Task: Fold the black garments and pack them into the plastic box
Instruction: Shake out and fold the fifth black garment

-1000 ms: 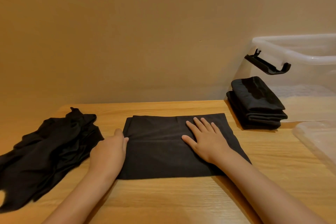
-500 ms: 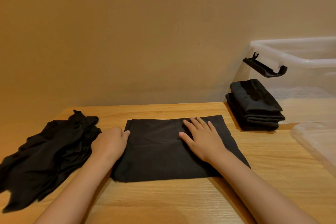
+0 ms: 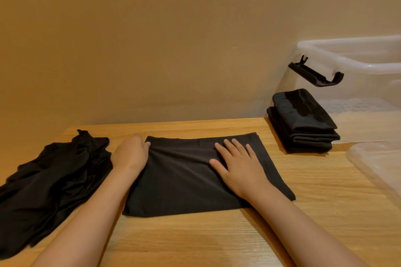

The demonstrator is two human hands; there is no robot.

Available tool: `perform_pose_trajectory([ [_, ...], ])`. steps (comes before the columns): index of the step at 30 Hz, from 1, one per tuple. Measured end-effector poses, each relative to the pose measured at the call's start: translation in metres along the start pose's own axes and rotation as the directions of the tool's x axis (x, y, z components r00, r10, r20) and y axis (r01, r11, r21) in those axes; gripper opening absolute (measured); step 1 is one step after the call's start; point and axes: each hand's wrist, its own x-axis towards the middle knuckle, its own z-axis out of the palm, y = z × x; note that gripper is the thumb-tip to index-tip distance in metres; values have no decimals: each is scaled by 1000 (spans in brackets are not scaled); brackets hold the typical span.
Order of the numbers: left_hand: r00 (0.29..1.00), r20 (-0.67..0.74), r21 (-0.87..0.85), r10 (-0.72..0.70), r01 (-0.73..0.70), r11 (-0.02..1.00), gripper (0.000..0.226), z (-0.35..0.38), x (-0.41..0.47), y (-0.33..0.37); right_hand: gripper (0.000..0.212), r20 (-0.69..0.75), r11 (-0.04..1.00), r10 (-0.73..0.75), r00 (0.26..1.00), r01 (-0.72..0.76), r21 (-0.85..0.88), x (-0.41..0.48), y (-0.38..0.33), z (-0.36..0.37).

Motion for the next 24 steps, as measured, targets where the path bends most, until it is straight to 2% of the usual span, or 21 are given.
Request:
perform_pose_trajectory([
  [2, 1000, -9, 62, 22, -21, 998, 30, 6, -2, -1, 64, 35, 1000, 15, 999, -14, -21, -1, -1, 1],
  [4, 997, -55, 95, 63, -58, 994, 34, 2, -7, 3, 62, -21, 1000, 22, 1000, -22, -15, -2, -1, -2],
  [6, 981, -134, 107, 140, -126, 986, 39, -8, -20, 9, 58, -81, 999, 39, 996, -40, -19, -2, 0, -5],
  [8, 961, -147, 78, 234, -224, 971, 44, -11, -42, 15, 55, -65, 998, 63, 996, -65, -27, 0, 3, -5],
  [11, 939, 98, 65, 330, -337, 939, 61, -2, -84, 17, 53, 38, 995, 99, 994, -98, -24, 3, 11, -2],
  [13, 915, 246, 74, 319, -346, 935, 70, 5, -95, 11, 52, 78, 992, 125, 989, -123, -28, 7, 19, -5],
  [16, 897, 308, 97, 316, -360, 928, 83, 7, -91, 1, 51, 94, 978, 205, 974, -200, -62, 10, 31, -9],
  [20, 850, 343, 89, 401, -454, 886, 116, 7, -86, -7, 53, 128, 957, 281, 951, -267, -111, 4, 33, -11],
  [24, 784, 397, 14, 477, -525, 851, 111, -1, -70, -19, 56, 127, 930, 336, 933, -307, -204, -16, 27, -15],
])
